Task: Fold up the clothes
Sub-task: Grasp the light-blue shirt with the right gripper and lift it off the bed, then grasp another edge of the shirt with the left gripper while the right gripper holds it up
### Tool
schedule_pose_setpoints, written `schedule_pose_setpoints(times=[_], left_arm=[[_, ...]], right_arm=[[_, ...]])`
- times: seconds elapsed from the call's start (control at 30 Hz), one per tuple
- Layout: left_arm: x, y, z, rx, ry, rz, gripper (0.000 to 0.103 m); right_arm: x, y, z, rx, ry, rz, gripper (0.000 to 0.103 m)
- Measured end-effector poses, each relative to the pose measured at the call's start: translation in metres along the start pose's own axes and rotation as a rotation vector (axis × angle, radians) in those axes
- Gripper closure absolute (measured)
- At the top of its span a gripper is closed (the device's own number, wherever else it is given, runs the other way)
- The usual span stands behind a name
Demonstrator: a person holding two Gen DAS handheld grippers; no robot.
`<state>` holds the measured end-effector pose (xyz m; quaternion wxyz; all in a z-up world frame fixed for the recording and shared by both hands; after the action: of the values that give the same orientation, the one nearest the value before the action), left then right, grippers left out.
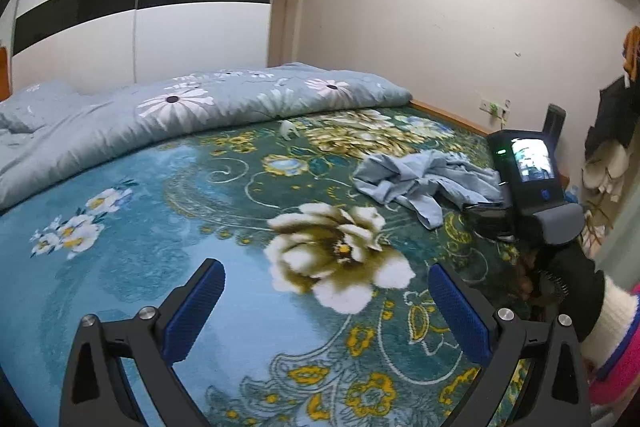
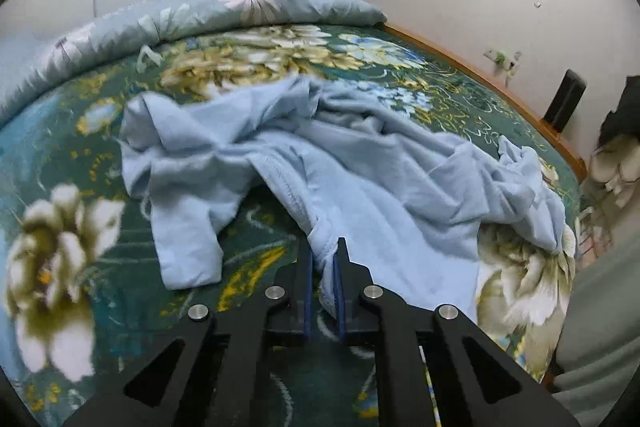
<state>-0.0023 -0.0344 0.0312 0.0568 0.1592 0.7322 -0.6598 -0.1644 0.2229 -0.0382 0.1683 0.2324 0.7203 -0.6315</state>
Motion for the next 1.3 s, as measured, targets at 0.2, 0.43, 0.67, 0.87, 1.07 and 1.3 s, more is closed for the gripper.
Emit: schedule_pose_setpoints(times=[0.2,0.43,0.67,0.87,1.07,1.3], left_arm=[[-0.019,-0.008,0.012,-0.006,-0.058,-0.039,0.0],[-0.07,-0.001,0.041,-0.07,-0.098,-0.057,0.0],[-0.154,-0.002,0.096,-0.139,-0.216,-0.113,0.0],[-0.225,-0.013,0.132,-0.146,-0.354,-0.18,0.0],[-0.273,-0.009,0.153,-0.174,-0.448,-0.219,0.0],[-0.271,0.014,0.162,-0.27,-0.435,-0.184,0.0]], right_arm=[[-0.077,-0.061,0.0,-0.048,-0.125,-0.19,0.096],[-0.176,-0.114,0.044,-0.107,-0.319,-0.384,0.096],[-0.247,-0.145,0.128,-0.109,-0.558,-0.471,0.096],[-0.325,-0.168,0.228,-0.147,-0.836,-0.507,0.096],[-0.352,-0.141,0.306,-0.248,-1.009,-0.4,0.096],[-0.317,-0.066,0.338,-0.381,-1.08,-0.121,0.096]])
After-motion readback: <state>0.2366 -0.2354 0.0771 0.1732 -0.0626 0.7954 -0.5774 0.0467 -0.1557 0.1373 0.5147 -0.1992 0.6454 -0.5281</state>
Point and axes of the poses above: each gripper's, at about its wrist camera, not at the fingertips, and x roughly the way its jaws point, z to its left, y to its underside, the point moved 3 cm from there along x, roughly the way its jaws point, and after that the axes turned 15 degrees about -z, right-handed, at the moved point
